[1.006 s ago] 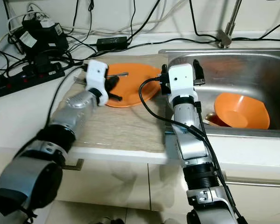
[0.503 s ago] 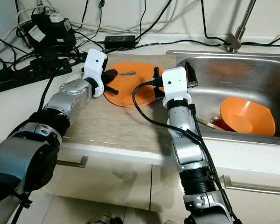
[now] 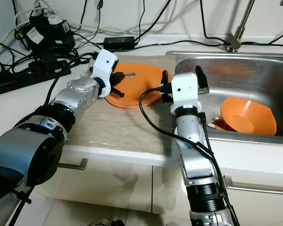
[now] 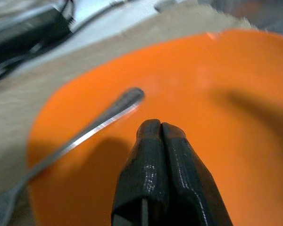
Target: Kitchen organization
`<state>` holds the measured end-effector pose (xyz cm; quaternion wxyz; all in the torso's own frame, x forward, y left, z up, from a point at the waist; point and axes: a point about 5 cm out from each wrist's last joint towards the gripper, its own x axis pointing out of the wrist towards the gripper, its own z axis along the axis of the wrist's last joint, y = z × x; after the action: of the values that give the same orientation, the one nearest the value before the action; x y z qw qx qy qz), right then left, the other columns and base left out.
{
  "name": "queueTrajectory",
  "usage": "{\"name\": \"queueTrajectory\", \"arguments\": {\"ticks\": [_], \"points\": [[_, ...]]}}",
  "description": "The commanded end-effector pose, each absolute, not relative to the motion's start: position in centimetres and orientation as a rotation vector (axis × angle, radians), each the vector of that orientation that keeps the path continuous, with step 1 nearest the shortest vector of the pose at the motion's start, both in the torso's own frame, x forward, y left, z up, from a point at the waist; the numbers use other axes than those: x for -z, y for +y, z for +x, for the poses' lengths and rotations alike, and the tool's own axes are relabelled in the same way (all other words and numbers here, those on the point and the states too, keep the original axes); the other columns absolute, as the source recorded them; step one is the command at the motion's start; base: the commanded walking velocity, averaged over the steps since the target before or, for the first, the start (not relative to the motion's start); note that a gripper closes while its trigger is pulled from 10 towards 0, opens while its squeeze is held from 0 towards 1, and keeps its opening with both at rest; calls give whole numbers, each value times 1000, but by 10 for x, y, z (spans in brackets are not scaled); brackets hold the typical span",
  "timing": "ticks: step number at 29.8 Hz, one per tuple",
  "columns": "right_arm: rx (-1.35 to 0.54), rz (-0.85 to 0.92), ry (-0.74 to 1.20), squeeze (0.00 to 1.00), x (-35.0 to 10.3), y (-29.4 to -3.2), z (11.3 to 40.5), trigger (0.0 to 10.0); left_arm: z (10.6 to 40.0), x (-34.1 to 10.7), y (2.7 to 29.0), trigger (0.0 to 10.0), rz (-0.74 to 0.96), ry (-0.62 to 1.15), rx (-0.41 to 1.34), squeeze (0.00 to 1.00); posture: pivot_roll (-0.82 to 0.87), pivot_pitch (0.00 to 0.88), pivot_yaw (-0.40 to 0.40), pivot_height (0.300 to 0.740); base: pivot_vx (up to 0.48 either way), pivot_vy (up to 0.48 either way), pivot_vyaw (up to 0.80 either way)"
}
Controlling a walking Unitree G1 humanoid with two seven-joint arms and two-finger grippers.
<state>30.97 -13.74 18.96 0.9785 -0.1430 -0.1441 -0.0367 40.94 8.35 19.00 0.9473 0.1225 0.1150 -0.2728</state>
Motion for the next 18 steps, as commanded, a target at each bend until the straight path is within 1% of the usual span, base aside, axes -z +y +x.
{"name": "queueTrajectory", "arguments": {"ticks": [1,4,10,11,18], "points": [[74,-288,-303,0,-194,-135,307,10000,409,-189,84,10000,277,271,575,0,-227,15,132,740,0,0,0],[72,-285,-296,0,-194,-134,307,10000,407,-184,86,10000,290,315,601,0,-220,21,132,740,0,0,0],[65,-275,-292,0,-195,-131,308,10000,403,-175,88,10000,265,404,662,0,-197,38,128,740,0,0,0],[61,-272,-288,0,-194,-131,308,10000,401,-174,87,10000,256,423,693,0,-191,37,124,740,0,0,0],[52,-272,-280,0,-193,-130,309,10000,399,-174,85,10000,226,451,761,0,-176,32,116,740,0,0,0]]}}
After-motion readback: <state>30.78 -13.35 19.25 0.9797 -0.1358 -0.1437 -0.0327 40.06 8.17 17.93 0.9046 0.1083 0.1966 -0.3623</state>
